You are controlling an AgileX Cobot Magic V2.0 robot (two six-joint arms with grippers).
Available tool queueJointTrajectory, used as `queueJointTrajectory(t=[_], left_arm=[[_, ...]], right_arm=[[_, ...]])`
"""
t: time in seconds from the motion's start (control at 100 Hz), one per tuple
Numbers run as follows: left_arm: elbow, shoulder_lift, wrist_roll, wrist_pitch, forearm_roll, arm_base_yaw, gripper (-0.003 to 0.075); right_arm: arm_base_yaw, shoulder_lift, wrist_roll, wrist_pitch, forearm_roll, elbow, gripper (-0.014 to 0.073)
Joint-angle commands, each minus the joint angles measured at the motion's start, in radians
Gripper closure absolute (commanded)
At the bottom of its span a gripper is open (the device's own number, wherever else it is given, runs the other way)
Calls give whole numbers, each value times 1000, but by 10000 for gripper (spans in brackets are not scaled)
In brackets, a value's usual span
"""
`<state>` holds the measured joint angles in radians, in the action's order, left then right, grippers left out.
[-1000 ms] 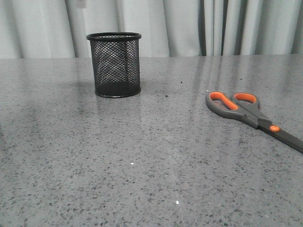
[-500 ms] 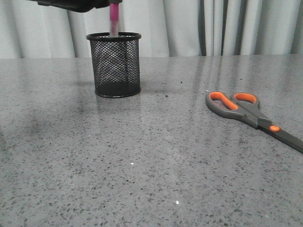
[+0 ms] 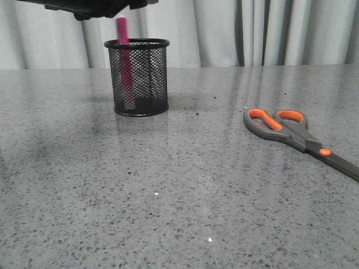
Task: Put pen and scissors into bin
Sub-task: 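Drop the pink marker into the mesh cup and open the left gripper, then lower the right gripper onto the scissors handles and grasp them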
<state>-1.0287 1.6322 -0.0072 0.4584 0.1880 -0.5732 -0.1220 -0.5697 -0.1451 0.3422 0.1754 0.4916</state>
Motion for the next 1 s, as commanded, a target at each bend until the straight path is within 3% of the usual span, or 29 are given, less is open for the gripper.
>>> queueJointTrajectory(t=[0.0, 0.17, 0.36, 0.43, 0.61, 0.78, 0.99], left_arm=[[-26, -106, -3, 91, -1, -7, 224], [-26, -330, 62, -84, -2, -7, 357], [-26, -603, 170, -438, -10, -7, 627], [-26, -690, 189, -530, -16, -7, 682], [-26, -871, 189, -704, -51, -7, 692], [-26, -997, 189, -853, -60, -7, 692], [-26, -1095, 187, -952, -77, -7, 692]], right_arm=[[-3, -9, 7, -75, 3, 54, 222], [-51, -40, 81, 94, 15, 206, 222], [-180, -239, 135, 420, 14, 468, 222], [-227, -327, 135, 508, 4, 542, 222], [-306, -526, 135, 623, -53, 622, 217], [-309, -642, 135, 674, -53, 626, 158], [-309, -740, 135, 665, -53, 626, 154]])
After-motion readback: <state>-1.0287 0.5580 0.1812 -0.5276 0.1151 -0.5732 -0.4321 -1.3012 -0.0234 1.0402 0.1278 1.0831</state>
